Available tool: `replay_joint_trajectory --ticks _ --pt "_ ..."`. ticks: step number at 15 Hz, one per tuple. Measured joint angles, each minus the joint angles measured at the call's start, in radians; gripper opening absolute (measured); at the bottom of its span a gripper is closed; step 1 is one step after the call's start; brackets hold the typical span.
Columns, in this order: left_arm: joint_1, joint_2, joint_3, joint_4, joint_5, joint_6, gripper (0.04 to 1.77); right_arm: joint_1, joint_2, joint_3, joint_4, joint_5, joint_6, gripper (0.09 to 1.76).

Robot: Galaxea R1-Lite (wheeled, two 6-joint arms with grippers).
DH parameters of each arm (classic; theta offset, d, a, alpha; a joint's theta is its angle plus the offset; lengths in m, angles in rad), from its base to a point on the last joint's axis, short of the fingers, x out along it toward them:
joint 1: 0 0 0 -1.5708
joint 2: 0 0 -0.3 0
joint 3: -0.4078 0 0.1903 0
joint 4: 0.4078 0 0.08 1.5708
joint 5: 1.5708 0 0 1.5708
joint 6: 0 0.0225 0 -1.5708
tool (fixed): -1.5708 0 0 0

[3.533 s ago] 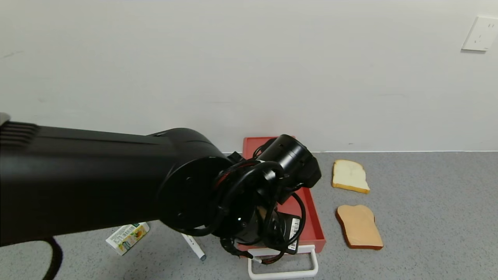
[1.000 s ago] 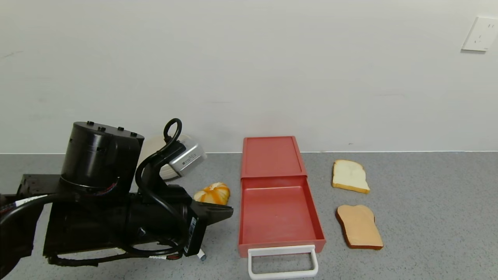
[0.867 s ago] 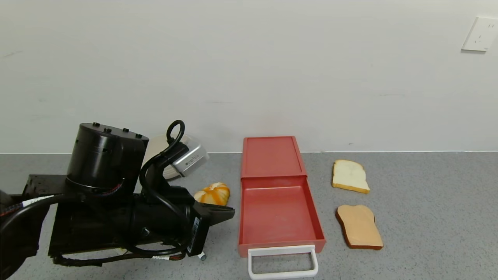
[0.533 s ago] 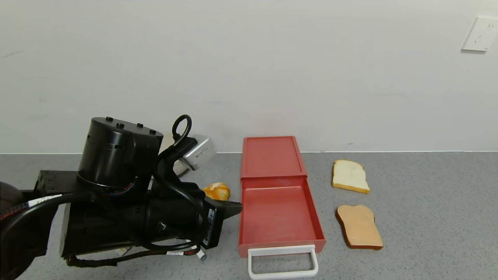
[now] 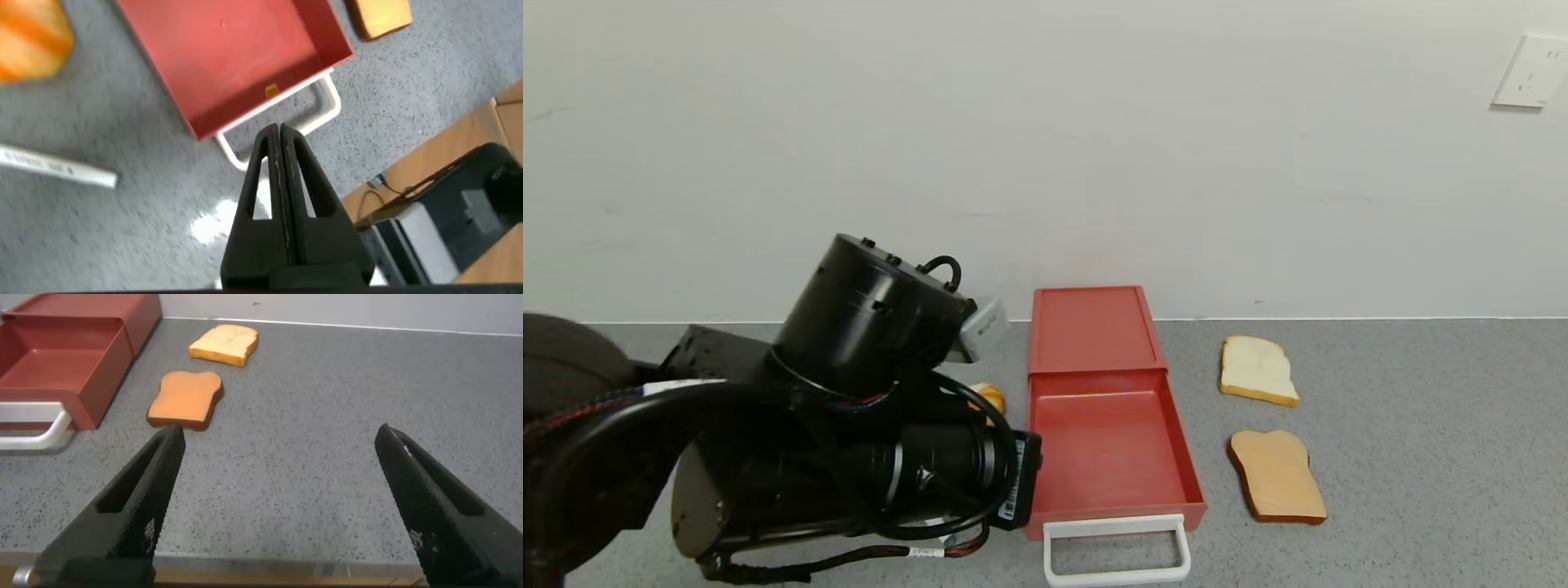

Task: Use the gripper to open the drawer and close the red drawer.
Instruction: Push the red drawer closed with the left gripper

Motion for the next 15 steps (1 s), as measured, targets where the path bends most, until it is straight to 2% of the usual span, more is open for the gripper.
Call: replay_joint_trajectory --ticks 4,8,11,15 --pt "-0.062 0.131 -0.194 0.264 0.091 -0.239 0.11 0.0 0.0 0.0 0.0 0.0 0.0 1.71" --pt "-0.093 0.258 -0.324 0.385 0.115 -0.383 0.11 0.0 0.0 0.0 0.0 0.0 0.0 1.71" --pt "-0.121 0.321 -0.356 0.404 0.116 -0.411 0.11 0.0 0.0 0.0 0.0 0.0 0.0 1.71" --pt "-0.16 0.377 -0.352 0.405 0.097 -0.433 0.11 0.0 0.0 0.0 0.0 0.0 0.0 1.71"
